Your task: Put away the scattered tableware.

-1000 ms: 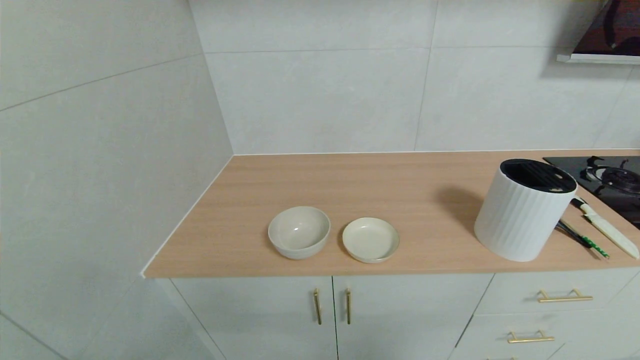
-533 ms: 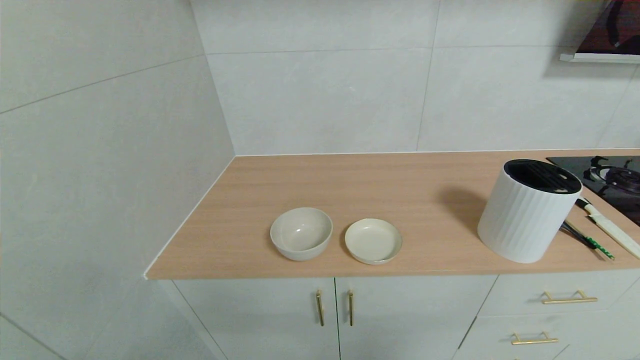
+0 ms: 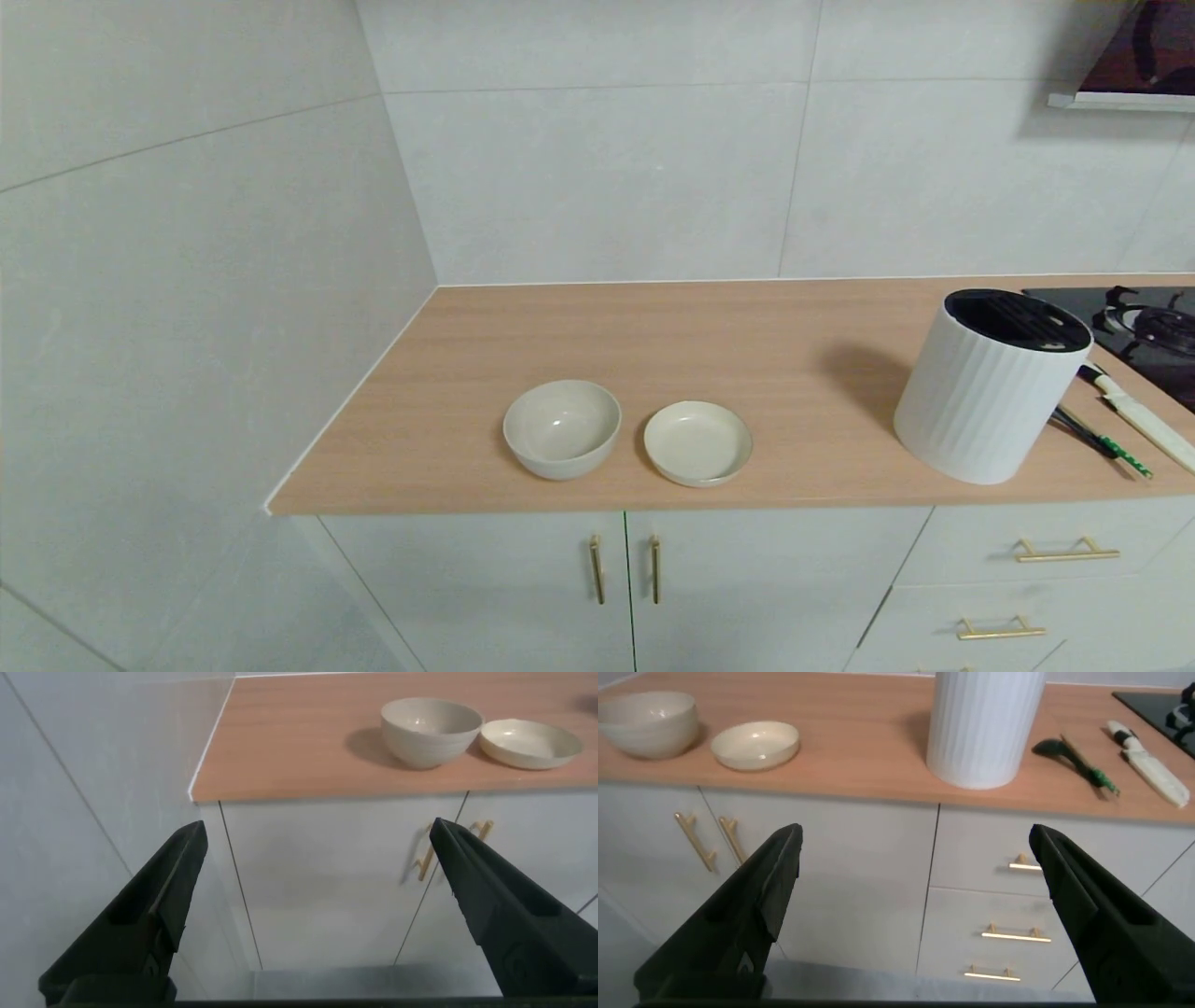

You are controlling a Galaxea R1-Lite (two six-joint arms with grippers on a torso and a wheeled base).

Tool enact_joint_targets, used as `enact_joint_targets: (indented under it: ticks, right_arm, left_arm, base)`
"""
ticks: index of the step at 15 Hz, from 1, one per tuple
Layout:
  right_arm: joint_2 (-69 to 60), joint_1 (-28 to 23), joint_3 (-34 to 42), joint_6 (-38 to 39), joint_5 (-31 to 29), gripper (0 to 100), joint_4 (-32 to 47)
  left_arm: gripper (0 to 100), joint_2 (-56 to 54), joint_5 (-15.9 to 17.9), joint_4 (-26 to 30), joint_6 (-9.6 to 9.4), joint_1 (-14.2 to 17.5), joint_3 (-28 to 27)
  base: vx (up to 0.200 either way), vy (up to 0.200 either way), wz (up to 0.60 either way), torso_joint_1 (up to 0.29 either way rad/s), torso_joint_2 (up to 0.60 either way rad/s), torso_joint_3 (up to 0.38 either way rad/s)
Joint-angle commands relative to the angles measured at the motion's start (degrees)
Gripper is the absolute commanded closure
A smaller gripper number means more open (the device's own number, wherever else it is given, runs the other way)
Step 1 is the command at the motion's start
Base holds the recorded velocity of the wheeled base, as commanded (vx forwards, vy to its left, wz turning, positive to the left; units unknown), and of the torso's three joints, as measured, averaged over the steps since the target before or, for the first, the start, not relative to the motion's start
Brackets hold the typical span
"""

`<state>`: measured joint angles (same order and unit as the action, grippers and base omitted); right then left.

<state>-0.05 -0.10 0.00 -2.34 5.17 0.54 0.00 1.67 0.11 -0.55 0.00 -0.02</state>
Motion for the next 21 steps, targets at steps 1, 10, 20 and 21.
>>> enact_joint_targets:
  ticks: [1, 10, 20, 21]
  right_arm:
    - [0.0, 0.0, 0.0, 0.0, 0.0, 0, 0.0]
    - [0.0, 0.0, 0.0, 0.0, 0.0, 0, 0.0]
    - [0.0, 0.0, 0.0, 0.0, 0.0, 0, 0.0]
    - [0.0, 0.0, 0.0, 0.1, 0.0, 0, 0.0]
  left_arm:
    - [0, 0.0, 0.0, 0.1, 0.02, 0.0, 0.0]
    - [0, 0.0, 0.0, 0.1, 0.02, 0.0, 0.0]
    - [0, 0.0, 0.0, 0.1, 0.02, 0.0, 0.0]
    - [0, 0.0, 0.0, 0.1, 0.02, 0.0, 0.0]
  base:
    - [0.0, 0.0, 0.0, -0.207, 0.46, 0.237]
    - [0.0, 0.0, 0.0, -0.244, 0.55, 0.294]
    - [0.0, 0.0, 0.0, -0.215, 0.5, 0.286]
    - [0.0, 0.0, 0.0, -0.178, 0.48, 0.29]
